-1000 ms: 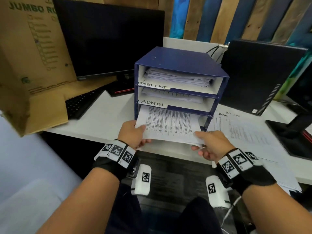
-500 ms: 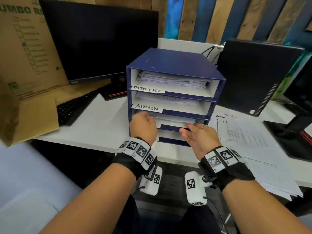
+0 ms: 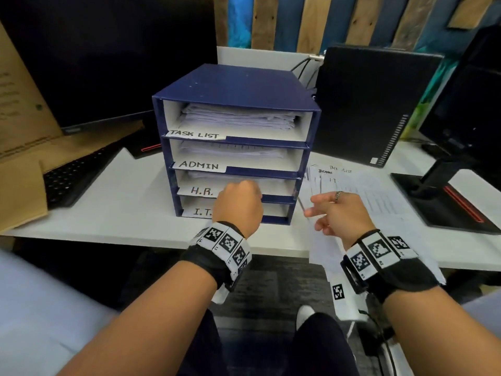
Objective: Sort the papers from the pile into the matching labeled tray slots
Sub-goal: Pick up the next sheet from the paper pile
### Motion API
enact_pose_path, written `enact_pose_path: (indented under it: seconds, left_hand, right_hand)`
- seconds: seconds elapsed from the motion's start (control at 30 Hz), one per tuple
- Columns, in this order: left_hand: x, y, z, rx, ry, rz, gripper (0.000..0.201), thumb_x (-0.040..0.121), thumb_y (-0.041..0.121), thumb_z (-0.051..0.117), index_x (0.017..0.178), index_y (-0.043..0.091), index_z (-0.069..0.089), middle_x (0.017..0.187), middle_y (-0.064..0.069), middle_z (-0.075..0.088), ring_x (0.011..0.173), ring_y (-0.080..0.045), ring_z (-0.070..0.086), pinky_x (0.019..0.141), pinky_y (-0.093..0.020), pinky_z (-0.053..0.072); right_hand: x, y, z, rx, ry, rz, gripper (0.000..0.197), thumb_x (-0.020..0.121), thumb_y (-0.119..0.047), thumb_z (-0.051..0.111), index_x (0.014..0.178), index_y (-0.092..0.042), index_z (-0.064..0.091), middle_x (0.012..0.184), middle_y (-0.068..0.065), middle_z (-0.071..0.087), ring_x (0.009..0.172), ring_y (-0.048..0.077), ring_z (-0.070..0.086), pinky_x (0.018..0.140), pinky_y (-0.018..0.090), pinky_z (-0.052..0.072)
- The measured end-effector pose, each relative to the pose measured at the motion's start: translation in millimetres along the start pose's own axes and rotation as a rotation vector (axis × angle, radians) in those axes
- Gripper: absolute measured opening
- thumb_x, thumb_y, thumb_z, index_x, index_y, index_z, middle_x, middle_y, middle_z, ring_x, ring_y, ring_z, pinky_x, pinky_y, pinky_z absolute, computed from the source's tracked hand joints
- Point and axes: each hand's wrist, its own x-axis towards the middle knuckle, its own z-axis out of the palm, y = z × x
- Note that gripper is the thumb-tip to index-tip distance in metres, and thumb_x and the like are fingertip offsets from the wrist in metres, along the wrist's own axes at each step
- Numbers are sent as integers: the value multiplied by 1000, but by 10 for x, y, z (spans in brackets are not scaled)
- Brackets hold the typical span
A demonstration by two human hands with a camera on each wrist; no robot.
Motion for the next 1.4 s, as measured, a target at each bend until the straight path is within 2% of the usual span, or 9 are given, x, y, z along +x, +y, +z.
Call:
enact_pose_path:
  seconds: [0.17,0.4,0.5,0.67,0.87,1.03,1.17,1.3,1.4]
  left_hand:
    - [5,488,337,-165,-150,172,26,91,10,46,80,18,67,87,-7,70,86,-29,63,78,-45,56]
    - [112,948,949,-249,-422,88,37,95,15,46,131,13,56,127,-10,62,117,-29,58,99,-36,49]
    - [192,1090,1049,-95,-557,54,34,98,18,40,128,6,47,123,-17,59,123,-35,46,99,-35,41]
    - [337,1251,1242,51,-575,-18,40,100,22,37,138,7,36,126,-10,59,120,-30,48,109,-34,25]
    - [535,1285,1395,-16,-522,-112,38,96,17,46,133,10,42,126,-9,59,117,-32,56,109,-40,34]
    - [318,1428,1279,8,-420,131,47,95,14,47,138,30,39,102,-2,63,105,-28,54,95,-41,30]
    - [149,1656,1180,98,-475,318,77,88,-3,51,153,17,15,101,-10,61,92,-31,60,93,-44,45]
    - [64,1743,1203,110,-593,373,73,86,-2,57,148,9,21,92,-10,49,79,-28,54,72,-41,54]
    - [61,1712,1259,71,-599,288,67,87,0,57,146,8,24,96,-11,53,91,-31,56,76,-40,52]
  right_hand:
    - [349,270,-385,-762,109,-77,35,96,-24,55,131,-20,62,131,4,65,119,29,60,102,39,47]
    - [442,567,-879,-1015,9,-15,53,94,-47,58,142,-26,50,143,1,56,126,25,55,107,43,45]
    - [413,639,-1060,-1115,-26,22,69,84,-60,63,145,-32,45,150,-4,47,134,22,49,112,47,38]
    - [448,636,-1210,-1191,-66,21,71,77,-68,67,139,-38,49,138,-9,56,127,17,53,112,50,37]
    - [487,647,-1263,-1083,-199,-7,65,84,-54,70,139,-25,50,148,-1,41,129,19,49,107,34,42]
    - [516,657,-1285,-1116,-194,-6,63,84,-56,69,138,-29,50,141,-3,52,125,19,52,102,32,42]
    - [525,643,-1267,-1151,-183,7,65,83,-57,70,138,-30,50,136,-2,56,120,20,55,96,31,44]
    - [542,661,-1236,-1174,-166,-16,55,85,-50,71,130,-22,56,124,2,64,98,18,57,81,28,44]
    - [538,660,-1241,-1166,-158,-19,57,85,-49,71,133,-24,55,125,2,64,106,20,59,85,28,45]
